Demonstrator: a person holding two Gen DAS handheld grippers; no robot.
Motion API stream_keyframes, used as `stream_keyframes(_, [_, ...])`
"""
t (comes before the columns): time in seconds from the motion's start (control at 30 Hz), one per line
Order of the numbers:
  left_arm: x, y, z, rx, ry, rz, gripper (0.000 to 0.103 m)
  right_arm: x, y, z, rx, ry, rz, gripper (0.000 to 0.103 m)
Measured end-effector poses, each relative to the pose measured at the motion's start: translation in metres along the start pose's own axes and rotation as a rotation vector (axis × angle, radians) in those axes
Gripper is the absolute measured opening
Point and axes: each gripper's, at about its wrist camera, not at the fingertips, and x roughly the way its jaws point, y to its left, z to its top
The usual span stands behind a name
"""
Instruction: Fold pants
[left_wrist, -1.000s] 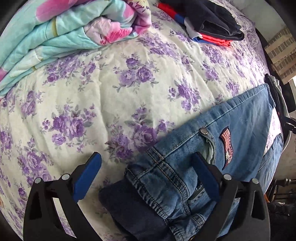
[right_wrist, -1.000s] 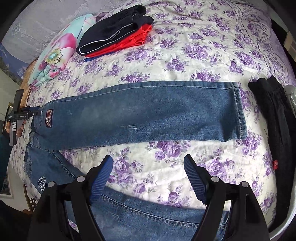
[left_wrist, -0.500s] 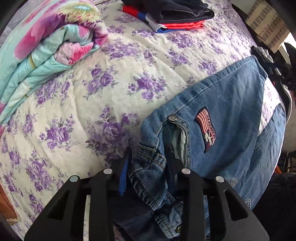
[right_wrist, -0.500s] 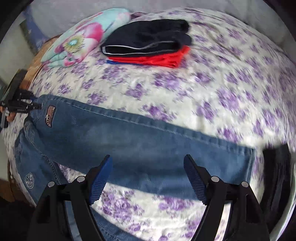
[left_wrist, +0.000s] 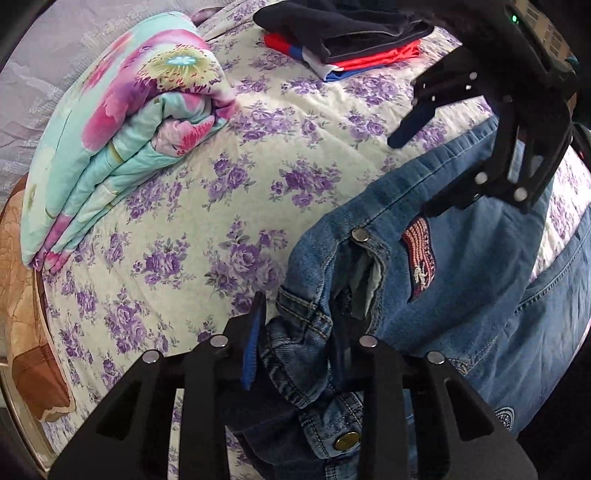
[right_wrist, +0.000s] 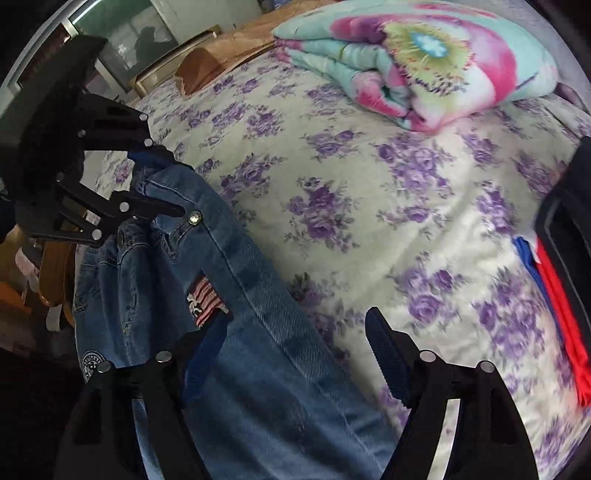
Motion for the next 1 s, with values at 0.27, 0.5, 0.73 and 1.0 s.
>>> stream_keyframes(0.27, [0.006, 0.032, 0.012, -0.172, -0.044, 0.053, 0.03, -0.005, -0.007, 0.042, -0.012, 0.043, 0.004, 0.015])
stream_keyframes(0.5, [0.064, 0.054, 0.035, -0.147, 0.081, 0.16, 0.052, 0.033, -0.013, 0.07, -0.052, 0.08, -0.235, 0.051])
stream_keyframes(0.73, [0.054, 0.068, 0.037, -0.099, 0.11, 0.158, 0.072, -0.093, -0.042, 0.011, 0.063, -0.091, -0.247, 0.066])
stream_keyframes(1.0, [0.026, 0.063, 0.034, 0.073, 0.127, 0.119, 0.072, -0.216, -0.12, -0.194, 0.317, 0.099, -0.472, 0.067])
